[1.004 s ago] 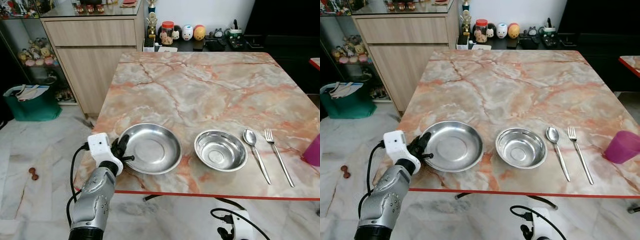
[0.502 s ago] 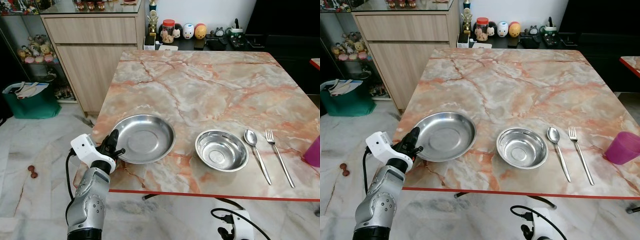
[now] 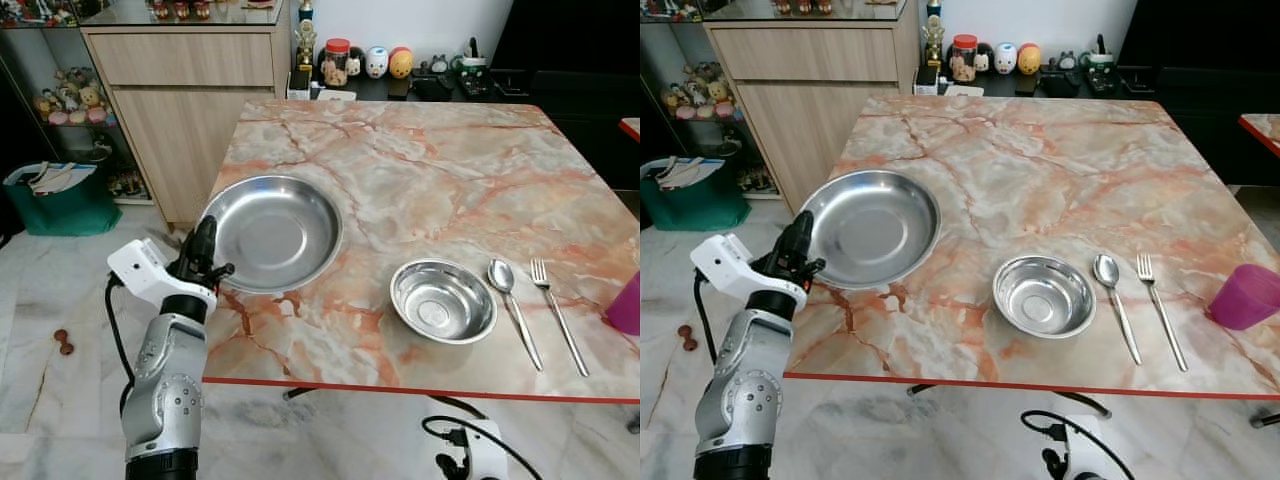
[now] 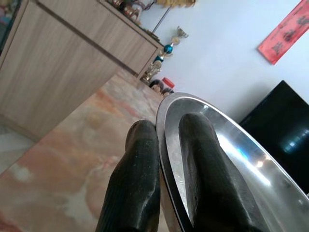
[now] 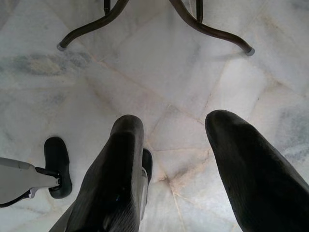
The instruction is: Setting the table
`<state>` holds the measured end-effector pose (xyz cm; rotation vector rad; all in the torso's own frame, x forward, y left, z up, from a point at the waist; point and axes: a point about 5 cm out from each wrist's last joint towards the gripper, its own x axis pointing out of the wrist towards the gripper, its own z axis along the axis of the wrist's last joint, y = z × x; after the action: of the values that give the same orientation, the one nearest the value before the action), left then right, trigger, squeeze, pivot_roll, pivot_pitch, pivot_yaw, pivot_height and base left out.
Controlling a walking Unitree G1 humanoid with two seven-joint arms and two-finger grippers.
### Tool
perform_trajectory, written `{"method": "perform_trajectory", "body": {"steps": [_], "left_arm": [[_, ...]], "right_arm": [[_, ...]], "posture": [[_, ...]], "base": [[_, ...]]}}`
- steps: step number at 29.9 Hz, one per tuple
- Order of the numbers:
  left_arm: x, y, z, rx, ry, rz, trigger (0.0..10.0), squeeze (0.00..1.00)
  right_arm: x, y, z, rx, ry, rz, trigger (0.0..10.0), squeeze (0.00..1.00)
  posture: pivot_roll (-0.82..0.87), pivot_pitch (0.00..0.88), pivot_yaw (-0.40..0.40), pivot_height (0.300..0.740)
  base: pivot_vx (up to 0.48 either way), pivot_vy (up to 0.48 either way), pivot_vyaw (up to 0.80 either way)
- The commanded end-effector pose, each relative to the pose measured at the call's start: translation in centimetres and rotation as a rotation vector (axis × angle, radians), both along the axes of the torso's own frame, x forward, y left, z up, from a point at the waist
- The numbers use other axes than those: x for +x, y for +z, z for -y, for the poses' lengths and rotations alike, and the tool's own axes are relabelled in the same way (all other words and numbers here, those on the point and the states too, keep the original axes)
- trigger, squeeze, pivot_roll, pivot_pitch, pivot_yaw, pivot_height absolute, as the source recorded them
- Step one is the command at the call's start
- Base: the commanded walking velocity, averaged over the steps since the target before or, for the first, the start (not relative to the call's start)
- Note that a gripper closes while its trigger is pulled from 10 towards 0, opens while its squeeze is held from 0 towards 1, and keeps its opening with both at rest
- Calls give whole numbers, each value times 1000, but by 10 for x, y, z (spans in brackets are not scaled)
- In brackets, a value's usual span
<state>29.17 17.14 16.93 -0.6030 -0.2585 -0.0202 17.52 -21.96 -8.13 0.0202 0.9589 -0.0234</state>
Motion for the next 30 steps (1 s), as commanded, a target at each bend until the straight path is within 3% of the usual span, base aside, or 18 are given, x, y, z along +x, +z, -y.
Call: {"method": "perform_trajectory", "body": {"steps": [1, 19, 30], "left_arm": [[-1, 10, 3, 20, -7, 43, 10000, 0], [-1, 10, 5, 39, -12, 43, 10000, 0], [2, 25, 7, 31, -15, 98, 10000, 0]], "right_arm": [[1, 1, 3, 0, -9, 4, 10000, 0], [1, 1, 3, -1, -3, -3, 10000, 0], [1, 1, 2, 0, 4, -3, 10000, 0]], "posture": [[35, 0, -38, 707], [34, 0, -39, 707], [28, 0, -34, 707]], "base": [[0, -281, 0], [0, -428, 0], [0, -428, 0]]}}
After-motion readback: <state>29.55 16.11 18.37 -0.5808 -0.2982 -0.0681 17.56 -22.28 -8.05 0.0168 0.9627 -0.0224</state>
